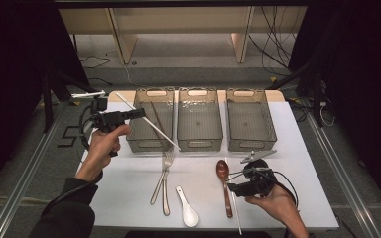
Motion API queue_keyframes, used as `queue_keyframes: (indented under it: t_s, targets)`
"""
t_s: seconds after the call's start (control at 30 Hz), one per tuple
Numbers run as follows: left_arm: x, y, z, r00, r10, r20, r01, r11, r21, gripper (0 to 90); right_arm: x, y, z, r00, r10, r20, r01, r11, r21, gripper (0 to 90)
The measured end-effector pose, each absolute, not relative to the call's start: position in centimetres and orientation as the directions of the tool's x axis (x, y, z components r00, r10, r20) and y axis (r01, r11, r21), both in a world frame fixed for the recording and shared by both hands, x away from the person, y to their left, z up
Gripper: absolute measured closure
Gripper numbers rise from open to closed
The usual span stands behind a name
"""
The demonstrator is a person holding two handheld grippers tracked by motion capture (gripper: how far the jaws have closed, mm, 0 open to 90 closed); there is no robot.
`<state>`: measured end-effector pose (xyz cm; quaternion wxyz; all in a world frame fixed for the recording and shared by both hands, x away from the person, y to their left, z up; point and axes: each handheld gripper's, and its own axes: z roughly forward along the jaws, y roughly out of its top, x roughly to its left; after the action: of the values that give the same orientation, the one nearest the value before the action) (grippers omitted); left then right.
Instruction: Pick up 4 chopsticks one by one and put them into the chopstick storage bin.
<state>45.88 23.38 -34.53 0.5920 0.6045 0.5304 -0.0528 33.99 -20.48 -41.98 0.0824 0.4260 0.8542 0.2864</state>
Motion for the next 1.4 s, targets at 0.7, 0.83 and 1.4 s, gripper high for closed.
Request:
queue_keyframes:
  t_s: [0.7, 0.83, 1.4]
  targets:
    - [50.0, 25.1, -33.8, 0.332, 0.694, -0.639, 0.699, 0.274, 0.661, 83.3, 33.7, -20.9, -42.3, -0.623, 0.774, 0.11, 0.681, 0.468, 0.563, 25.6]
    - [50.8, 24.9, -34.4, 0.309, 0.706, -0.637, 0.708, 0.276, 0.65, 83.3, 33.7, -20.9, -42.3, -0.627, 0.772, 0.108, 0.678, 0.471, 0.564, 25.7]
    - [52.5, 22.6, -35.7, 0.29, 0.768, -0.572, 0.74, 0.2, 0.643, 83.0, 33.6, -21.0, -42.1, -0.628, 0.771, 0.109, 0.671, 0.464, 0.579, 25.3]
